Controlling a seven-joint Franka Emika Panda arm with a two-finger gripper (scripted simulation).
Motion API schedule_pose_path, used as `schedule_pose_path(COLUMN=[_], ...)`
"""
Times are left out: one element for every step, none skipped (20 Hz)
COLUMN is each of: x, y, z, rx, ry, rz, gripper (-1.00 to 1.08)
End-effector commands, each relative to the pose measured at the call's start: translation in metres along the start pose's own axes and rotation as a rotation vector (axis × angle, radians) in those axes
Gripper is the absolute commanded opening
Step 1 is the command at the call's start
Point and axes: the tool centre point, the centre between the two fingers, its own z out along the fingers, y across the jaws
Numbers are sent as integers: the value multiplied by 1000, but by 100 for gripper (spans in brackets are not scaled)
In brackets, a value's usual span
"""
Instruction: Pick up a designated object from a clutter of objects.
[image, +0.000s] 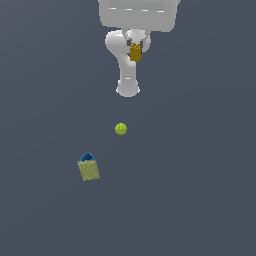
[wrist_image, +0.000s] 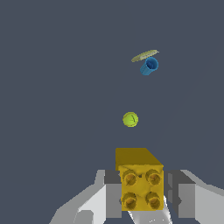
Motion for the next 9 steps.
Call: schedule_pose_path(x=[4,6,7,8,9,10,10,11,11], y=[-1,-1,-1,-1,-1,-1,-1,-2,-2], z=[-8,-11,-13,-15,-16,-17,-18,-19,-19], rx=[0,0,0,0,0,0,0,0,0], ry=[1,1,1,1,1,1,1,1,1], rz=[0,0,0,0,0,0,0,0,0], gripper=[-100,-100,-100,-100,-100,-100,-100,-100,-100])
